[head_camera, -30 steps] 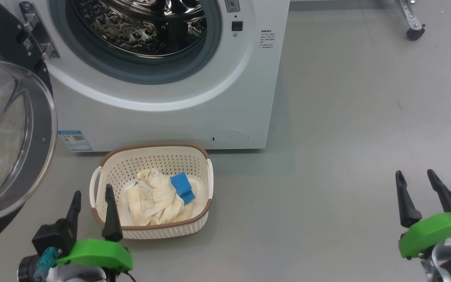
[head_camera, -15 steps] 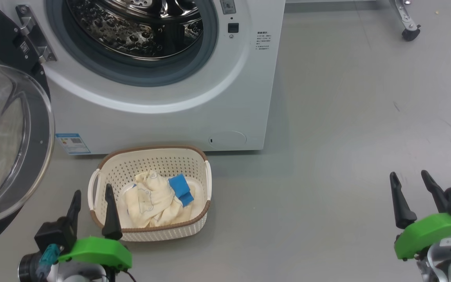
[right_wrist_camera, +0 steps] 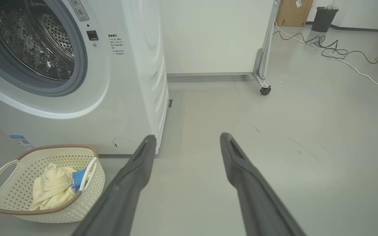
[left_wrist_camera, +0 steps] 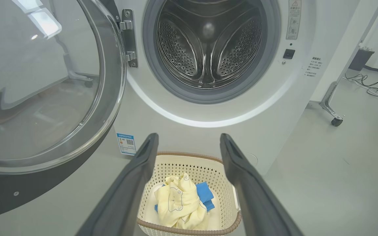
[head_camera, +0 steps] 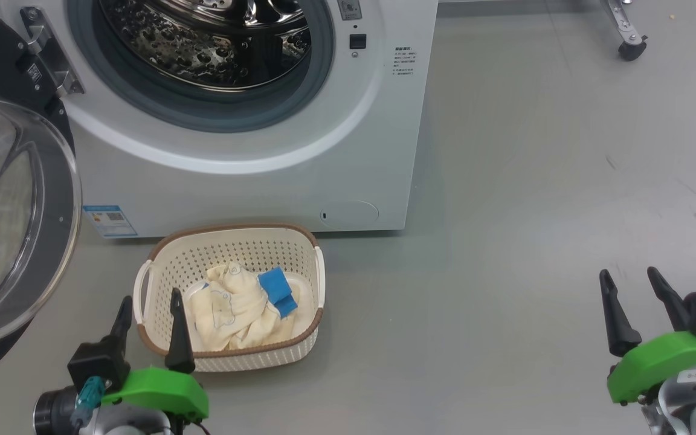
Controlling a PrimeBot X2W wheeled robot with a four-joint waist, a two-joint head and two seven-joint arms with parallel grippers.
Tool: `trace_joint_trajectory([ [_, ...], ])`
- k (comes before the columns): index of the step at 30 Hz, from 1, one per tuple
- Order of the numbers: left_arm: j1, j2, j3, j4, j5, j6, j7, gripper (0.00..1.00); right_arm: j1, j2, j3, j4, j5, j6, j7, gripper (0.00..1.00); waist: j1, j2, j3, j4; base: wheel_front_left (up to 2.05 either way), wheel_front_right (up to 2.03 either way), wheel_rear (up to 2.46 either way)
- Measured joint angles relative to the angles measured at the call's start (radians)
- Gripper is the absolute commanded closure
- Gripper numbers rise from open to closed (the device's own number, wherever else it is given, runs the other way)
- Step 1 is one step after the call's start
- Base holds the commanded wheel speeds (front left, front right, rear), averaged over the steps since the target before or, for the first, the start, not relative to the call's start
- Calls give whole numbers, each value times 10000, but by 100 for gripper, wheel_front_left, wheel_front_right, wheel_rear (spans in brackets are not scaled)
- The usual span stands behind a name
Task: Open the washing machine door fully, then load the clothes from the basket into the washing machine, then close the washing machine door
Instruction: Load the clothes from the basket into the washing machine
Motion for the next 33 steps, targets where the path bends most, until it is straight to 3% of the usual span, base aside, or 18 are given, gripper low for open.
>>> trace_joint_trajectory([
  [18, -289, 36, -163, -151, 50, 48, -2, 0, 78, 0, -6, 25, 69, 0, -77, 0, 0, 0, 266, 122, 148, -147, -1],
  [33, -288, 71, -196, -109, 48, 58, -4, 0, 60, 0, 21, 38, 69, 0, -77, 0, 0, 0, 325, 105, 20, -20, 0],
])
